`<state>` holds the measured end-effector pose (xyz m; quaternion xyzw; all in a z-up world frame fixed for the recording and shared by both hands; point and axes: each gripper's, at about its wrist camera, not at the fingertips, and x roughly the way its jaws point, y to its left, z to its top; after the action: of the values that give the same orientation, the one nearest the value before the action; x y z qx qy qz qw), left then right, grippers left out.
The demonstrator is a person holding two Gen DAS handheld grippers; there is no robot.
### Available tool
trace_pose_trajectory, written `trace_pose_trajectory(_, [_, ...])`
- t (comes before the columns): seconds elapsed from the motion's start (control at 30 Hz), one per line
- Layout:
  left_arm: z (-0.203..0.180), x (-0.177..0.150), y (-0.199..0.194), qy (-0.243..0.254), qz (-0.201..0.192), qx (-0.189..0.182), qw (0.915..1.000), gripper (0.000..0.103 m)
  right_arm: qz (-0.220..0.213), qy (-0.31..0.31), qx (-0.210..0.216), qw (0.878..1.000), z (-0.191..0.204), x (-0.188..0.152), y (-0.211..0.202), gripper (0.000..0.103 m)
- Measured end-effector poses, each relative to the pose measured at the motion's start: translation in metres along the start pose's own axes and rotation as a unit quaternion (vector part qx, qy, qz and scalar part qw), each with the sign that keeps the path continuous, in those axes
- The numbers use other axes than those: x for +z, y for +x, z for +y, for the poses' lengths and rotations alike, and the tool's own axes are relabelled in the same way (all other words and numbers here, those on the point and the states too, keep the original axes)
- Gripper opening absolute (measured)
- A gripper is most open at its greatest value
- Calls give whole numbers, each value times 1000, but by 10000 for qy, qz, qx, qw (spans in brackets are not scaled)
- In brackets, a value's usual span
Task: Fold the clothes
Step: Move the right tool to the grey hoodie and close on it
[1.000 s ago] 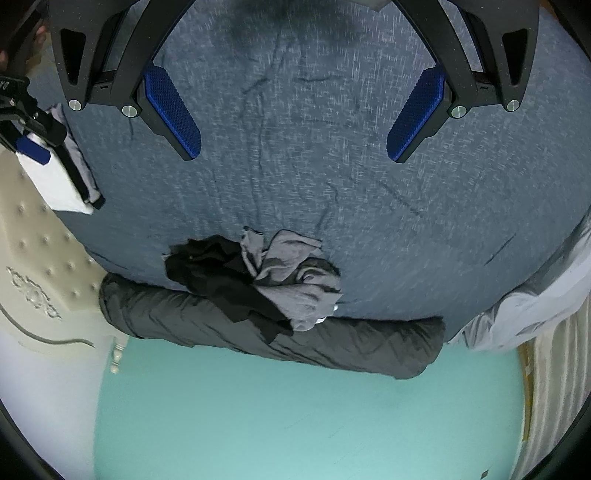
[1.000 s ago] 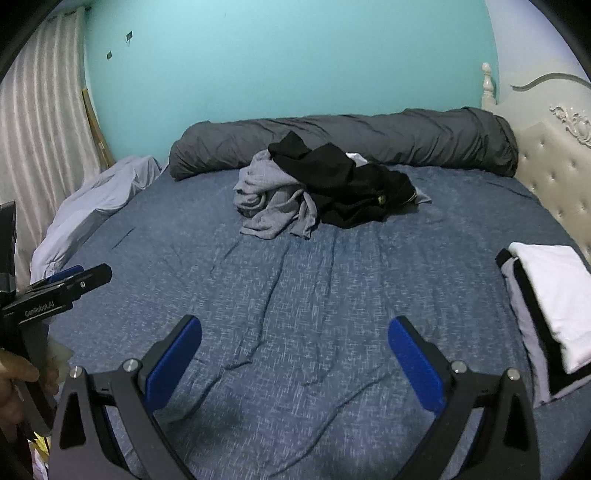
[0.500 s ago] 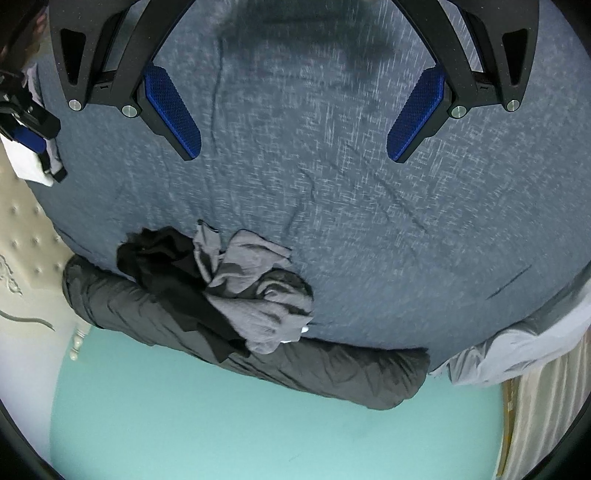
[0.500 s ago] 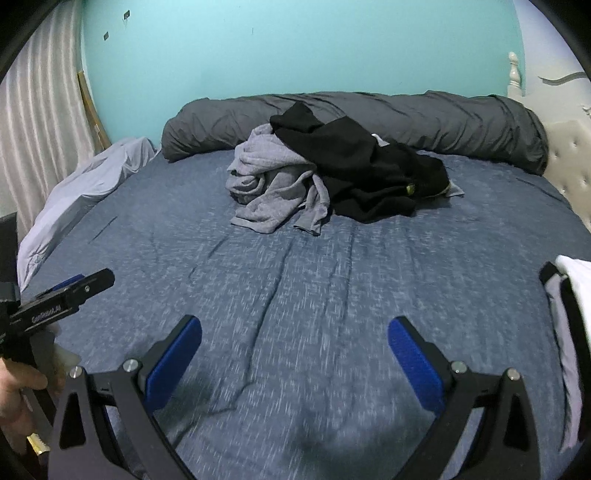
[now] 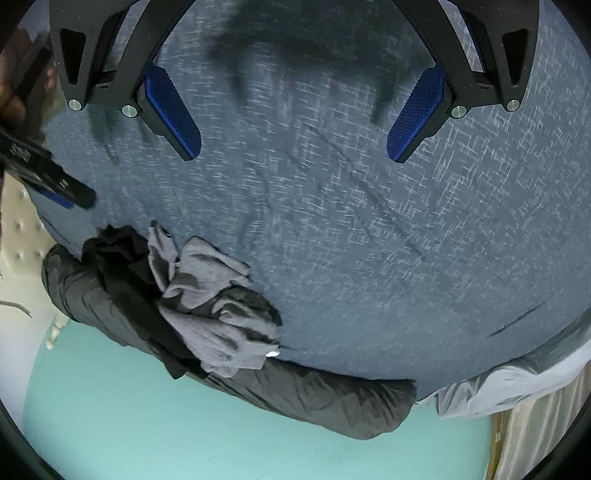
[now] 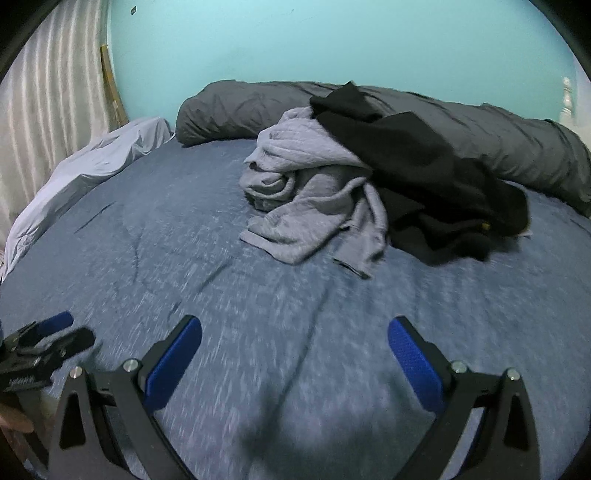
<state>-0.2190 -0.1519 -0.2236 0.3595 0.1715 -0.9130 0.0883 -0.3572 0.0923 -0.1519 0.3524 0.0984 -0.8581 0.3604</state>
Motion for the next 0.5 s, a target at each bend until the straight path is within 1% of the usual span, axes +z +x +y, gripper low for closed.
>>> trace_pose_trajectory(0.13, [11,8,10,26,-78,95,9999,103,21,49,152,9999,5,21,40,101])
trace_pose_trajectory(0.3, [31,14,20,-267,-67,144,9995,103,-2,45,365,9993,18,50,78,99])
trace_pose_trajectory(0.47, [43,16,26,-477,-5,110,9988,103,25,49,384,9992,28,78,114,88])
trace_pose_trajectory(0.5, [45,16,26,-513,-2,106,9986,103,37,90,384,9992,28,83,121,87])
